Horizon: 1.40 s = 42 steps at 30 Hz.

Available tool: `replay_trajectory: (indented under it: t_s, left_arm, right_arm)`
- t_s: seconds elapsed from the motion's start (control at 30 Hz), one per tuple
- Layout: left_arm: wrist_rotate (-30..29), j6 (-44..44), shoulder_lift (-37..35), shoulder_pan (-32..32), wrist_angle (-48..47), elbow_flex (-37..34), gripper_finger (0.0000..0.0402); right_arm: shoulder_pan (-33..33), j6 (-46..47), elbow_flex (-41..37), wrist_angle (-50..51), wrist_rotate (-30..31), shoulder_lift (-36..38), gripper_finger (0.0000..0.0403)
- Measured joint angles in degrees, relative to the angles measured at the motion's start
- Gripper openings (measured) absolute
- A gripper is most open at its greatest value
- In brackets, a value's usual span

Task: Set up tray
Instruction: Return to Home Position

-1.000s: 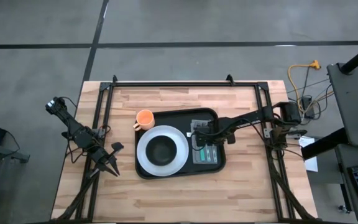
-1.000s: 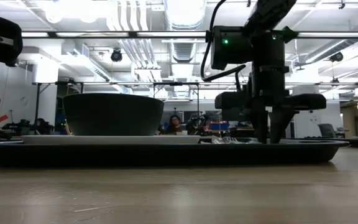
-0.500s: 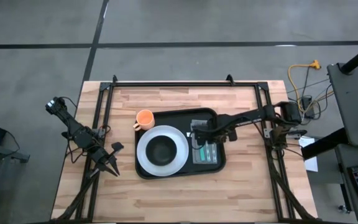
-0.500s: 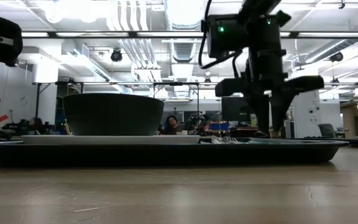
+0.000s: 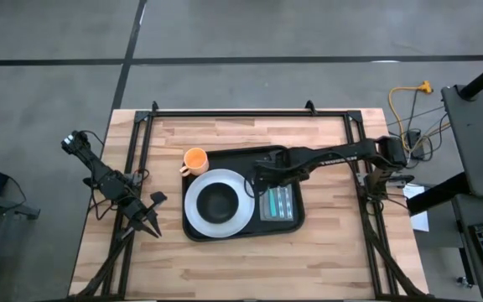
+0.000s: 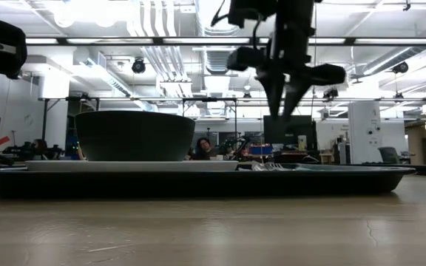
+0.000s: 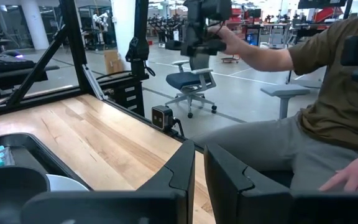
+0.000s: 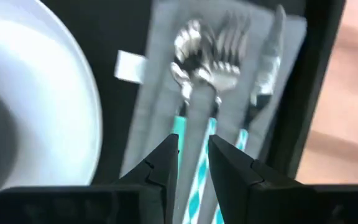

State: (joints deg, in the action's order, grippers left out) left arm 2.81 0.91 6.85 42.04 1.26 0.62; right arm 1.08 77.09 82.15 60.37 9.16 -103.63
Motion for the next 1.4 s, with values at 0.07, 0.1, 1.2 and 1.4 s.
replay_trajectory:
  t_s: [0.07, 0.1, 1.2, 1.4]
  left_arm:
    - [0.0, 0.0, 0.0, 0.0, 0.0, 0.0, 0.0018]
    - [0.0, 0.0, 0.0, 0.0, 0.0, 0.0, 0.0018]
    - [0.0, 0.0, 0.0, 0.0, 0.0, 0.0, 0.0018]
    - [0.0, 0.0, 0.0, 0.0, 0.0, 0.0, 0.0018]
  right_arm:
    - [0.4, -2.1, 1.0, -0.7, 2.1, 0.0, 0.0082]
    - [0.8, -3.8, 1.2, -1.6, 4.4, 0.0, 0.0083]
    - [7.7, -82.0, -53.2, -102.6, -11.8, 29.2, 0.0086]
    - [5.6, -80.0, -62.4, -106.6, -7.6, 39.8, 0.0082]
